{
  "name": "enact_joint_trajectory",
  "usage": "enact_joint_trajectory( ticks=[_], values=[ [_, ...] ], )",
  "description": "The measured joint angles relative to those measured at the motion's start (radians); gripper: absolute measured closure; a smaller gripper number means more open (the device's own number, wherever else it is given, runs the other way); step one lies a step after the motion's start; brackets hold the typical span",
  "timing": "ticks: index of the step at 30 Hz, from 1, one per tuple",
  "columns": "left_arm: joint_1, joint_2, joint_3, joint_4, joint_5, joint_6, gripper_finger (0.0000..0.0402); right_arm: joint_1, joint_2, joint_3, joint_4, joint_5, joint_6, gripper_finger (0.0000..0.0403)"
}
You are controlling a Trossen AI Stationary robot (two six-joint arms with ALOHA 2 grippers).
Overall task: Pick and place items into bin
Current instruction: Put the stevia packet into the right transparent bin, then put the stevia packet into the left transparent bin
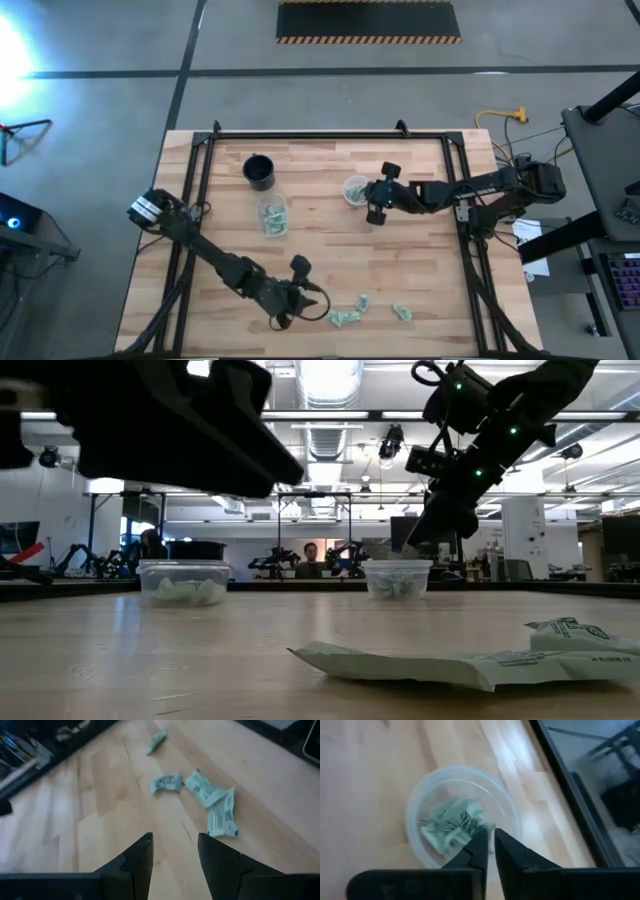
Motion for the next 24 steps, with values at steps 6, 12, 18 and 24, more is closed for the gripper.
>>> enact_joint_trajectory(
  ticks=[6, 12, 18, 24],
  values=[
    [0.063, 0.029, 0.016, 0.014, 0.19, -0.001, 0.0262, -0.015, -0.002, 0.0, 0.006, -0.036, 0.0, 0.0306],
    [0.108, 0.095, 0.078, 0.016, 0.347, -0.001, 0.0262, -0.015, -0.034, 0.0, 0.006, 0.003, -0.017, 0.0241],
    [0.135, 0.158, 0.155, -0.068, 0.468, 0.005, 0.0262, 0.033, -0.164, 0.0, -0.058, -0.006, -0.026, 0.0223],
    [0.141, 0.197, 0.208, -0.141, 0.473, 0.007, 0.0262, 0.136, -0.334, -0.009, -0.124, -0.008, -0.007, 0.023]
  ],
)
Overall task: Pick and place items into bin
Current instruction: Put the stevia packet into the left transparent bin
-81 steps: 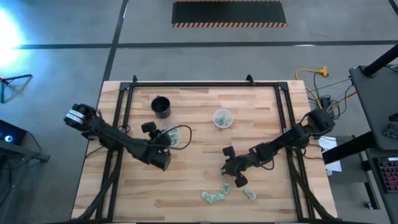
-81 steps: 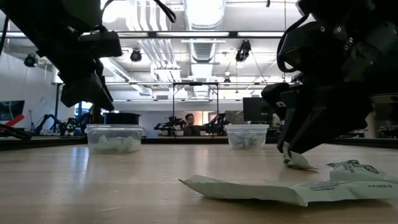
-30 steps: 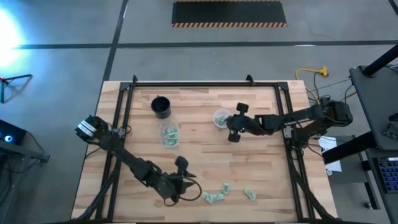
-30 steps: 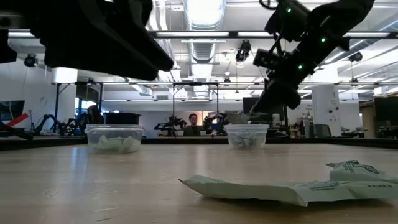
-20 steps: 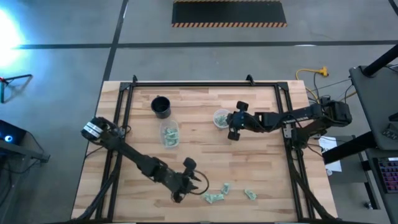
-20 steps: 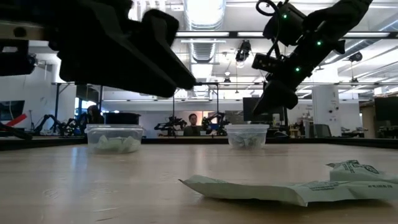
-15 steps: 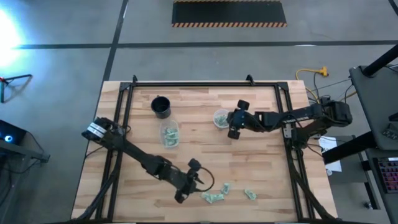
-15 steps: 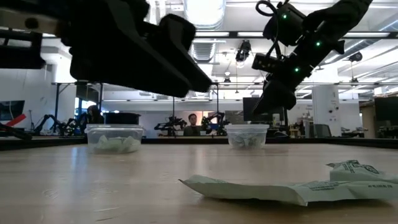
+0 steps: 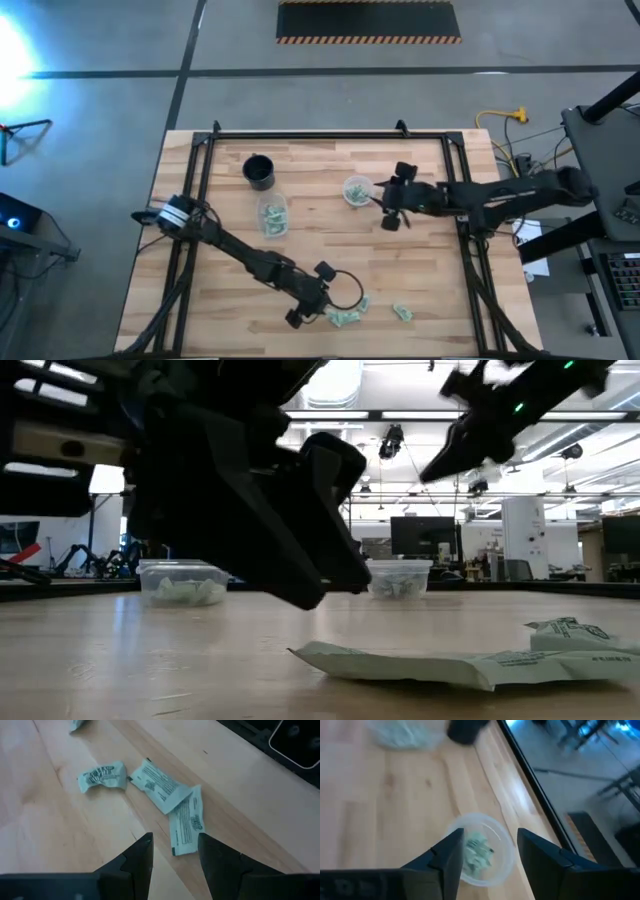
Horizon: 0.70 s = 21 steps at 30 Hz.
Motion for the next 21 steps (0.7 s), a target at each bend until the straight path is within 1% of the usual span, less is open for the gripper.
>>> enact_joint_trajectory(
  ticks=[5, 9, 15, 21],
  values=[
    [0.0, 0.012, 0.02, -0.037, 0.024, -0.01, 0.0262, 0.105, -0.121, -0.015, -0.019, 0.002, 0.01, 0.0237],
    [0.001, 0.012, 0.024, -0.033, 0.035, -0.035, 0.0262, 0.177, -0.182, -0.021, -0.019, 0.008, 0.01, 0.0239],
    [0.002, 0.012, 0.022, -0.033, 0.034, -0.061, 0.0262, 0.237, -0.208, -0.024, -0.02, 0.011, 0.005, 0.0241],
    [0.002, 0.054, 0.038, -0.019, 0.033, -0.063, 0.0262, 0.24, -0.204, -0.024, -0.016, 0.012, 0.003, 0.0243]
  ],
)
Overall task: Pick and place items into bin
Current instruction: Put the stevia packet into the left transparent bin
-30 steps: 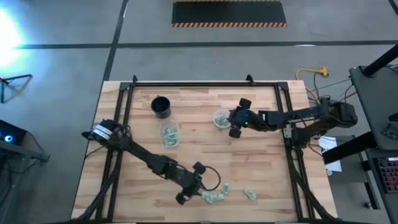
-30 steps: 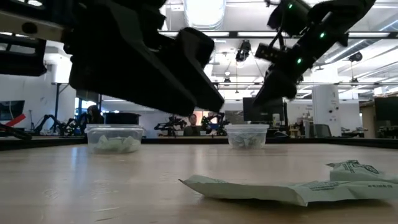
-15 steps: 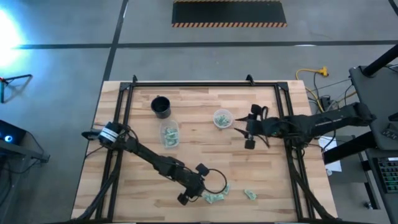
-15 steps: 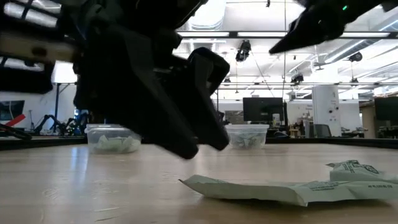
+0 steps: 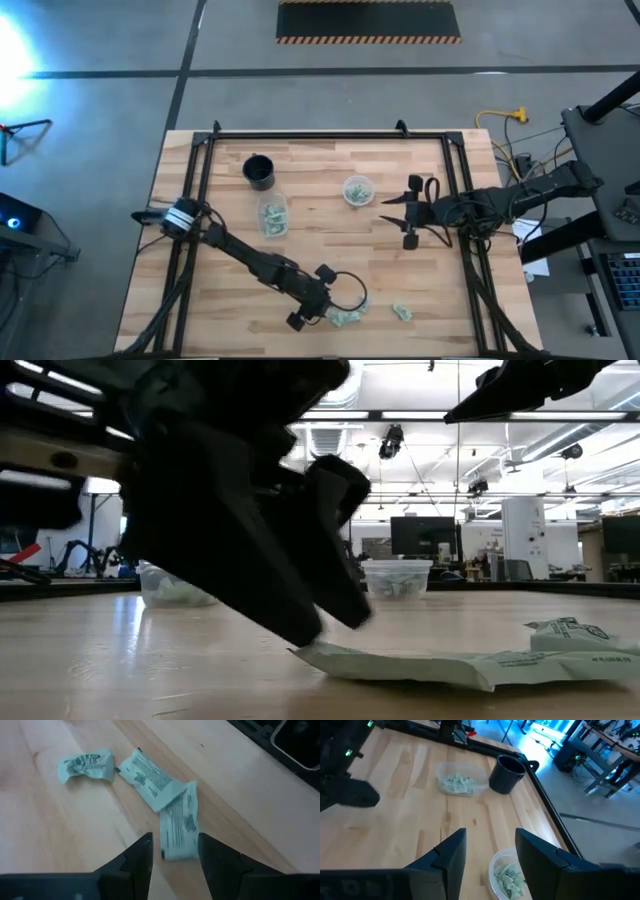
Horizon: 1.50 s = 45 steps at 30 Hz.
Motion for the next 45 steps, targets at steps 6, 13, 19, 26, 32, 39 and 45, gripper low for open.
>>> enact_joint_trajectory(
  ticks=[6, 13, 19, 26, 32, 39, 45],
  values=[
    [0.0, 0.027, 0.023, -0.01, 0.002, 0.002, 0.0262, 0.0, 0.002, -0.001, -0.003, 0.0, 0.0, 0.0246],
    [0.0, 0.03, 0.021, -0.009, 0.015, 0.002, 0.0263, -0.001, 0.004, -0.001, -0.003, 0.0, 0.001, 0.0248],
    [0.001, 0.03, 0.02, -0.011, 0.021, 0.003, 0.0309, -0.001, 0.004, -0.002, -0.003, 0.0, 0.003, 0.0257],
    [0.008, 0.03, 0.02, -0.015, 0.011, 0.007, 0.0394, -0.001, 0.004, -0.009, -0.002, 0.0, 0.003, 0.0266],
    [0.007, 0.013, 0.019, -0.049, -0.045, 0.031, 0.0399, -0.001, 0.004, -0.013, -0.003, 0.0, 0.004, 0.0271],
    [0.008, -0.098, 0.011, -0.251, -0.208, 0.024, 0.04, 0.003, 0.004, -0.02, -0.003, -0.006, 0.011, 0.0273],
    [0.008, -0.229, -0.028, -0.403, -0.354, -0.014, 0.0401, 0.009, 0.006, -0.036, -0.003, -0.044, 0.024, 0.0271]
  ],
)
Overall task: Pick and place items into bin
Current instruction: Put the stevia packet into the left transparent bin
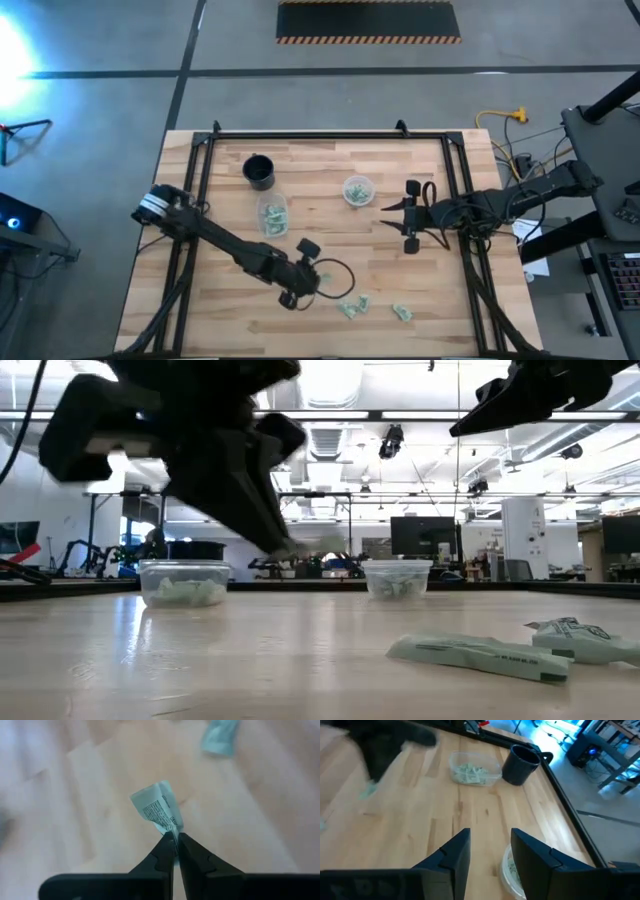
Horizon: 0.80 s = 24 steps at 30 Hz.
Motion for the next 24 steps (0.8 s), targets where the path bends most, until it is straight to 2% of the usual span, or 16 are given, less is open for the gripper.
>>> enact_joint_trajectory(
  ticks=[7, 12, 15, 24],
  values=[
    [0.004, -0.116, -0.003, -0.263, -0.216, -0.096, 0.0401, 0.002, 0.003, -0.016, 0.0, -0.052, 0.01, 0.0277],
    [0.012, -0.206, -0.048, -0.412, -0.315, -0.209, 0.0401, 0.006, 0.022, -0.032, 0.008, -0.225, 0.043, 0.0276],
    [0.019, -0.271, -0.11, -0.412, -0.344, -0.249, 0.0401, 0.013, 0.048, -0.051, 0.016, -0.297, 0.083, 0.0276],
    [0.046, -0.46, -0.334, -0.414, -0.422, -0.385, 0.0401, 0.057, 0.195, -0.094, 0.073, -0.337, 0.169, 0.028]
  ],
)
